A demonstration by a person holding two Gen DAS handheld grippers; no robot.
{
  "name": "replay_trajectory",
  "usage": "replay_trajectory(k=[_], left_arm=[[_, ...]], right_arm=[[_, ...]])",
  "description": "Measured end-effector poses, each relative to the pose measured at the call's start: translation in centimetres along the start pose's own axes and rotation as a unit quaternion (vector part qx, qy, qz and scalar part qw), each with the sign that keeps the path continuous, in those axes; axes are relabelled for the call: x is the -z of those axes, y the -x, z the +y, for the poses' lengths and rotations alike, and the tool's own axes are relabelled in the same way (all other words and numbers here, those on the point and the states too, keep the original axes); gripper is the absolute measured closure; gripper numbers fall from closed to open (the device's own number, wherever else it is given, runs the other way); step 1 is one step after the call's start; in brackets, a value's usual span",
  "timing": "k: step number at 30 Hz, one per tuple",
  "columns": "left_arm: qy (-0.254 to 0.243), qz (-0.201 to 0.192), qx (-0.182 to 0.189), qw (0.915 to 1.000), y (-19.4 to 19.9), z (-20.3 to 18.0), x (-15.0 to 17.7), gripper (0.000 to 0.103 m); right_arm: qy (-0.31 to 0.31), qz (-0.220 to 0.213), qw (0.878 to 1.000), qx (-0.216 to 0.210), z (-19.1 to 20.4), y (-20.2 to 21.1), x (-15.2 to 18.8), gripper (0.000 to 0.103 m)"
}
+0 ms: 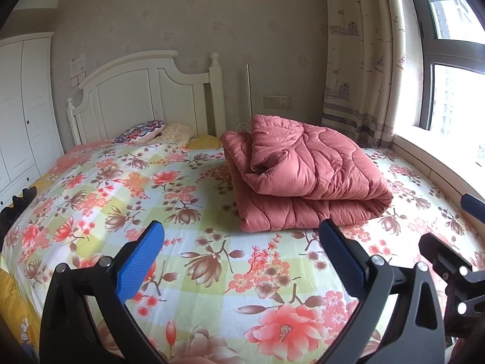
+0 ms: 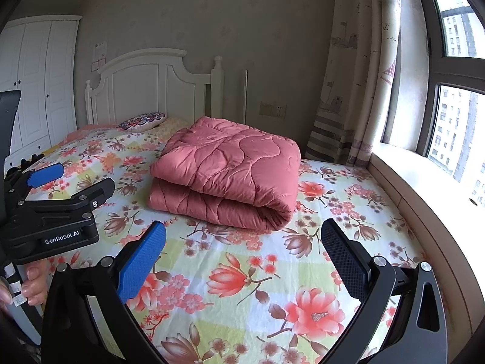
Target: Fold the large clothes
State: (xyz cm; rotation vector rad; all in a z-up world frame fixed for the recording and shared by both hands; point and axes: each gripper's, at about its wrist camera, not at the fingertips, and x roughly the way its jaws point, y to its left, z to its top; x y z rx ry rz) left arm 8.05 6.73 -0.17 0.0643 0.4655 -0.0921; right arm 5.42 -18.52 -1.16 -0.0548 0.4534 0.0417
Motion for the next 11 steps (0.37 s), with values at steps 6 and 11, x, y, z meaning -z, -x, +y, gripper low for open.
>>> replay_trajectory(k=[6,11], left_arm=[[0.012,0.066,0.038,0.9970,-5.1,2.8,-0.2,0.002],[0.050,0.113,-0.051,0.9911,-13.5,14.7,-4.0,0.002]], right_arm=[[-0.010,0.025,1.000,-0.011,-0.4,-2.1,0.6,0.005],[-0.025,0.044,0.999,0.020,-6.2,-4.5,-1.8,0.005]])
